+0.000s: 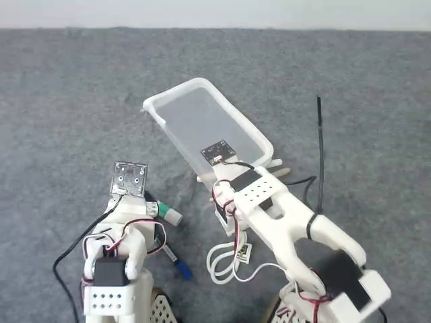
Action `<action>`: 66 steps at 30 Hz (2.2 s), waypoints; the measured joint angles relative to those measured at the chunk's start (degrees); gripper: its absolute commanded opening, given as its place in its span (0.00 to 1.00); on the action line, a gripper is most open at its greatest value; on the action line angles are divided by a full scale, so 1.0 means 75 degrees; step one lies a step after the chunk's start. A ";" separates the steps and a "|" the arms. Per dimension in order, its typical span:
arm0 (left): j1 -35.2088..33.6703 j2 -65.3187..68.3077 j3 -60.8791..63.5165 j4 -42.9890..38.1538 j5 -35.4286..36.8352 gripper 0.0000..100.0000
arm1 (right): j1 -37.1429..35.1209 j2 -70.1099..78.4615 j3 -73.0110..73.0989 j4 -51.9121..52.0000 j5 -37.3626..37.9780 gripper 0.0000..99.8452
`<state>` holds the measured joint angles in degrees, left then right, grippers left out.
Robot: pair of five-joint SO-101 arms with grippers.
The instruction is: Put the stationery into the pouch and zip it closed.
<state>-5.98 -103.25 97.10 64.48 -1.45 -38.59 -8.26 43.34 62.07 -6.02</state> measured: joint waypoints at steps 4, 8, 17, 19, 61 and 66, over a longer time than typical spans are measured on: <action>0.0000 0.0000 0.0000 0.0000 0.0000 0.02 | -0.0012 -0.0539 0.0000 0.0293 0.0000 0.09; 0.0000 0.0000 0.0000 0.0000 0.0000 0.02 | -0.0023 -0.0621 0.0000 0.0328 0.0000 0.15; 0.0000 0.0000 0.0000 0.0000 0.0000 0.02 | -0.0012 -0.0105 0.0000 -0.0023 0.0000 0.08; 0.0000 0.0000 0.0000 0.0000 0.0000 0.02 | -0.0012 -0.0094 0.0000 -0.0023 0.0000 0.08; -0.0715 0.0000 0.0000 -0.0445 0.0000 0.02 | -0.0023 -0.4126 0.0656 -0.2274 0.1114 0.01; -0.0738 0.0000 0.0000 -0.0469 0.0000 0.02 | -0.0035 -0.4126 0.0656 -0.2520 0.1219 0.01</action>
<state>-11.52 -103.25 97.10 60.97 -1.45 -38.86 -39.21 48.26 43.16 3.12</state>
